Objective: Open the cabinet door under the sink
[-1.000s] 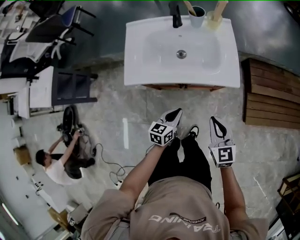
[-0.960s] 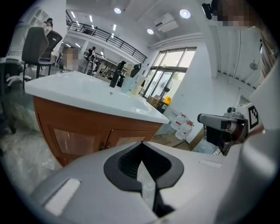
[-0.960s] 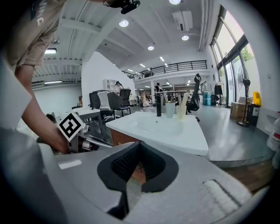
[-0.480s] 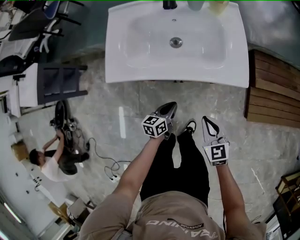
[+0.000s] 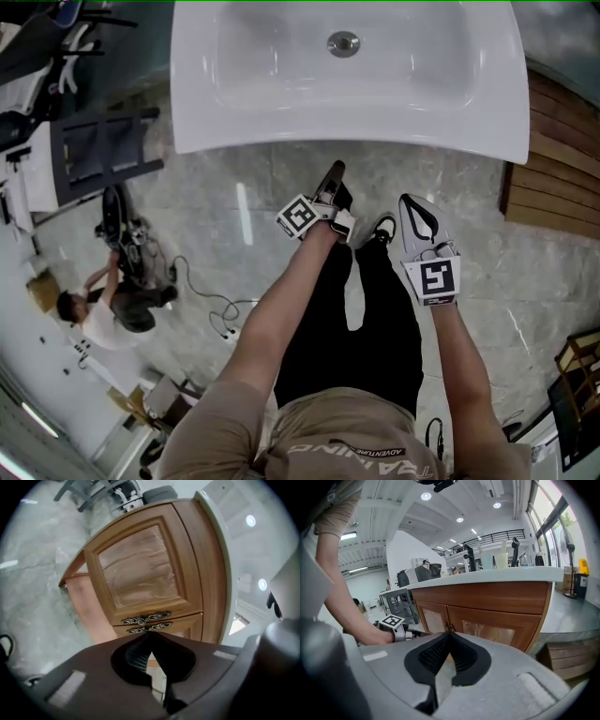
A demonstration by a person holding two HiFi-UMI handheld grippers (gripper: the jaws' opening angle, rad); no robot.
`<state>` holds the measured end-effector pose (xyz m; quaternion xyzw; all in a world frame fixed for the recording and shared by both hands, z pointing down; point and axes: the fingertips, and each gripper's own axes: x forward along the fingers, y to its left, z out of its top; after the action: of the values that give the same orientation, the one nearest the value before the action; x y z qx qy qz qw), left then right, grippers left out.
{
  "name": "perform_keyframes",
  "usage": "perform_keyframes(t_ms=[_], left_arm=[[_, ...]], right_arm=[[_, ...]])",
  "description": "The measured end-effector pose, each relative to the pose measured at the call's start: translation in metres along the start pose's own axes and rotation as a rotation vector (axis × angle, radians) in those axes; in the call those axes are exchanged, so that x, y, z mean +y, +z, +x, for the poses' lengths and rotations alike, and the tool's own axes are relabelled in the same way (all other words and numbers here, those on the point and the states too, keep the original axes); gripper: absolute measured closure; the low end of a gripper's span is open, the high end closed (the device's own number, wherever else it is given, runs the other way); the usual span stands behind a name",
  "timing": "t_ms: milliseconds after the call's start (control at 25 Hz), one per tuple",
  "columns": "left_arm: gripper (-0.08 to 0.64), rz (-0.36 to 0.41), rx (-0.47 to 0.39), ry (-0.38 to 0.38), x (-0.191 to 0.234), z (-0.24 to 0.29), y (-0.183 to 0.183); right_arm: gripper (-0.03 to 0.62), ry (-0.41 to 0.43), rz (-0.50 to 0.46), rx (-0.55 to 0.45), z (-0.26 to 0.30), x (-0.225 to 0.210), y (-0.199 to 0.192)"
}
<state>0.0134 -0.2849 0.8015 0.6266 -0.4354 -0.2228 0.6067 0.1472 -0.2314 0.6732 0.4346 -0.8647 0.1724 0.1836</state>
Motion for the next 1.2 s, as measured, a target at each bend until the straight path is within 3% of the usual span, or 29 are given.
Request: perform_keyframes(t_ms=[160,360,680,1200], left_arm=[[0.546,-0.149,-0.109,-0.05,0.011,0.012,0.003],[0.504,-0.233,-0.209,-0.1,0.016,0.025,0.012],[0.448,-0.27,-0.273,-0.139,0.018,0.04,0.023],[0.456,-0.322,-0.34,-0.189,0.018,0.059,0.026]], right_arm=[[0.589,0.003,-0.002,-0.003,0.007,-0.002,-0.003],[0.589,-0.01,0.027,0.027,0.004,-0.009,-0.016],[0.589,-0.042,0.087,0.059,0.002,-0.024,-0.035],[0.589,-0.05,0.106,0.098,-0.003,-0.033,-0.051]])
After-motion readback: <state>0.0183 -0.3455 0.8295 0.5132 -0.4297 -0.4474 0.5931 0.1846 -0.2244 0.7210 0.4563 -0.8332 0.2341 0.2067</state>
